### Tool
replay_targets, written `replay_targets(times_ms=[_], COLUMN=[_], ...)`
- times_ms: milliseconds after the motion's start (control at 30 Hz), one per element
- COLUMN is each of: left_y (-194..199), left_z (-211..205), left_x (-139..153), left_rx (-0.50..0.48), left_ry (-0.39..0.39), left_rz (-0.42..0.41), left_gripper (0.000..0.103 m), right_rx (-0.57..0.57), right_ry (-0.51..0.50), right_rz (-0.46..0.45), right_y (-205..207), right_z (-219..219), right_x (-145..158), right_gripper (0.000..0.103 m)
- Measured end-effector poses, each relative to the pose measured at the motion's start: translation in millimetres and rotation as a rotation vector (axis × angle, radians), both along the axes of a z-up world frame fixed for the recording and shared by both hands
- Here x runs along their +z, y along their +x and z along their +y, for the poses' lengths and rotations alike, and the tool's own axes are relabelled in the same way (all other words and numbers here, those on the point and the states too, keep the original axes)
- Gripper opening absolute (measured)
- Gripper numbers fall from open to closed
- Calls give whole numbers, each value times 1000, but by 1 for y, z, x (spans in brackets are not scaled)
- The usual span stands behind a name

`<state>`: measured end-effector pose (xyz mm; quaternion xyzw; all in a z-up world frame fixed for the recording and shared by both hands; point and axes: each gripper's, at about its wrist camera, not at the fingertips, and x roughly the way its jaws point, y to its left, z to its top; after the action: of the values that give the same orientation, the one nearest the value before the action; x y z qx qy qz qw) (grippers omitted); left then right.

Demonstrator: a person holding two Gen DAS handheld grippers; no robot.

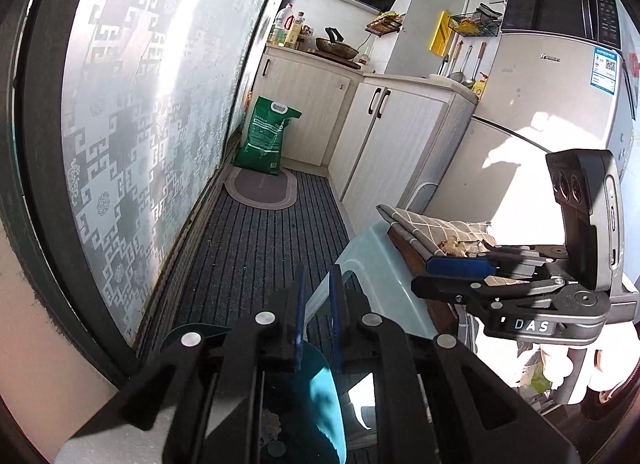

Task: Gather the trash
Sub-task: 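Grasp the black Face tissue pack with the right gripper while the left grasps a dark shell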

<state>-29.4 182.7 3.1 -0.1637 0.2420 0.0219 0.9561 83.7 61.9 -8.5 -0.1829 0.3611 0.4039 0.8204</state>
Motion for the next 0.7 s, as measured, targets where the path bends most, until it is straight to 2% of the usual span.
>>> replay_targets(times_ms=[100,200,300,400,567,700], left_y=[13,28,44,62,93,116], left_z=[-16,-36,-56,-76,-105,-131], left_x=[3,8,11,11,14,12], left_rx=[-45,-110,-158,-217,-294,-354], left_ry=[13,28,60,79,123,194], left_rz=[11,14,22,47,64,72], left_gripper=[14,20,21,25,26,30], right_rx=[-60,-124,-180,-231,-288,-308], right_ry=[17,37,56,72,97,95], right_rz=[-41,-61,-63,-57,-29,-5], right_y=[12,27,39,51,66,73], right_z=[-30,-62,-93,-118,-152,-168], right_x=[15,25,30,30,27,19], right_gripper=[32,32,29,29,29,29])
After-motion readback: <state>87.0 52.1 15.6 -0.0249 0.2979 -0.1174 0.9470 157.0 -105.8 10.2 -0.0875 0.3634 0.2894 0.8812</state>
